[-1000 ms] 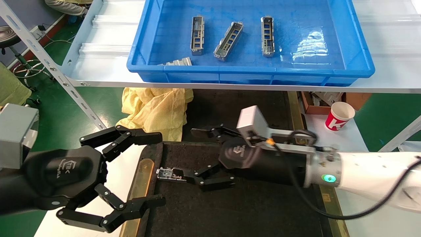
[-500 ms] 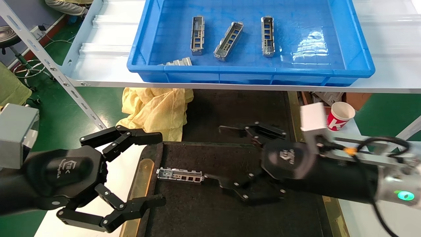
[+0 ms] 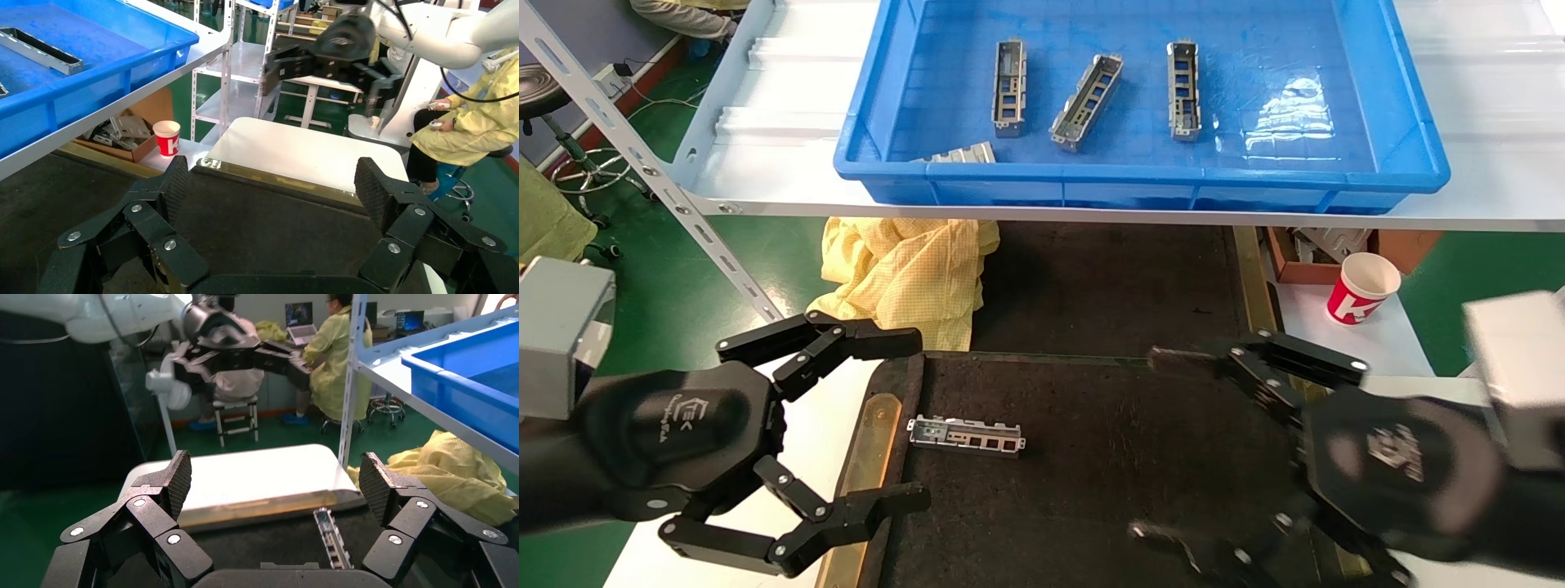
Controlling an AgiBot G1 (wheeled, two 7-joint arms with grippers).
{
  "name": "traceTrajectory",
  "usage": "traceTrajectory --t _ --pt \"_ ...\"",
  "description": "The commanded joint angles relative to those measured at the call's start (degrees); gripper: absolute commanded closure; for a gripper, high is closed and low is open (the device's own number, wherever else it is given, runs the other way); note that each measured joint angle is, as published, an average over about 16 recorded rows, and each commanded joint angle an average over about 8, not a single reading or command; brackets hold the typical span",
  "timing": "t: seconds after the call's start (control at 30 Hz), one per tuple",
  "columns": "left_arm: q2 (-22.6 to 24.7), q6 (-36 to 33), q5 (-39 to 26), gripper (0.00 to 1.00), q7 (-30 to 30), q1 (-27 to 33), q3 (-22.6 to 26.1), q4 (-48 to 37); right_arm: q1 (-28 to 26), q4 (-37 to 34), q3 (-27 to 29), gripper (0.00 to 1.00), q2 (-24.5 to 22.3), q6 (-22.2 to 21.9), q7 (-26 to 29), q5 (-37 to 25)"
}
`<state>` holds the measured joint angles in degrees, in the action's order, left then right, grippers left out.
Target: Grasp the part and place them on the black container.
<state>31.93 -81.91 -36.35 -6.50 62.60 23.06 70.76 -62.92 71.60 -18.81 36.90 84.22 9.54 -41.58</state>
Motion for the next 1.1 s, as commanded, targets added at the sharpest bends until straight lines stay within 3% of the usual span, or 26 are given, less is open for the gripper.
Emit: traceTrajectory --t 0.03,0.23,1.1 --pt "0.00 0.00 0.00 0.00 0.00 0.00 0.00 0.00 1.01 1.47 2.10 0.00 -1.40 1.11 0.86 -0.19" --pt "-0.01 0.02 0.01 0.00 0.00 -0.01 0.00 -0.01 2.28 3.22 4.67 0.00 -3.07 2.48 1.60 -0.41" --pt "-0.01 0.01 0.01 0.00 0.00 -0.01 0.00 -0.01 1.37 1.97 2.81 0.00 -1.88 1.47 1.17 -0.39"
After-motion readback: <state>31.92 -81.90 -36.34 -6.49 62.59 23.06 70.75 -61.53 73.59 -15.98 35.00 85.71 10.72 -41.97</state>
